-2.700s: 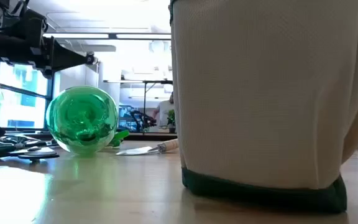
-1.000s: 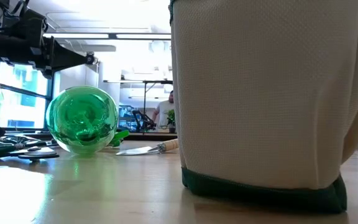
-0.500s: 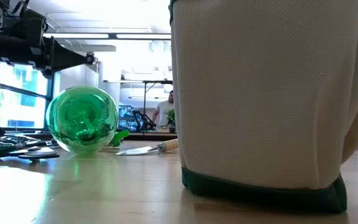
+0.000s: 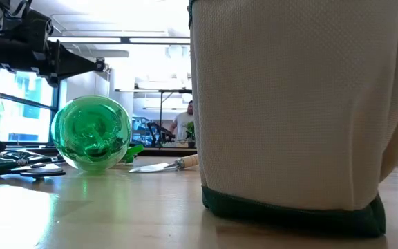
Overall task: Pick & Place Garden tools in Gardening bag
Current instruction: Put the green spray bottle into the green gardening bag
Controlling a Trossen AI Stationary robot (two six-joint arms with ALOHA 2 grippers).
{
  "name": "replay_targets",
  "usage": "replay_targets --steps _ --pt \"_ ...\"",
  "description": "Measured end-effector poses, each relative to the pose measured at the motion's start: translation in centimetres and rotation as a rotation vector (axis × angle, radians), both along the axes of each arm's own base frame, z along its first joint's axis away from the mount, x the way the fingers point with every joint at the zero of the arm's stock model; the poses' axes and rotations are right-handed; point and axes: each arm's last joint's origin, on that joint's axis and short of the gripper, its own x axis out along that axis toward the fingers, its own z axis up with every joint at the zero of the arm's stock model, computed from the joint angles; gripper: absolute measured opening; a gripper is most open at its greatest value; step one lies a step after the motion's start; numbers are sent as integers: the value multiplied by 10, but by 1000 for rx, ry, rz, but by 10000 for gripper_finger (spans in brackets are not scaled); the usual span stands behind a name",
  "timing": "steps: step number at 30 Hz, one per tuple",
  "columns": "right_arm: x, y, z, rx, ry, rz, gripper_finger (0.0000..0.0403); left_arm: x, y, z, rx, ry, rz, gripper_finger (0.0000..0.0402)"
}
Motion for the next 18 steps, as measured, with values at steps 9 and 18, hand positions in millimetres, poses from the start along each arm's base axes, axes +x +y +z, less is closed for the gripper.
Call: replay_targets --steps 9,18 --pt "0 0 1 -22 -6 6 5 1 -1 -1 -2 6 -50 0" --pt "0 3 8 184 -69 122 5 1 -2 -1 7 10 -89 0"
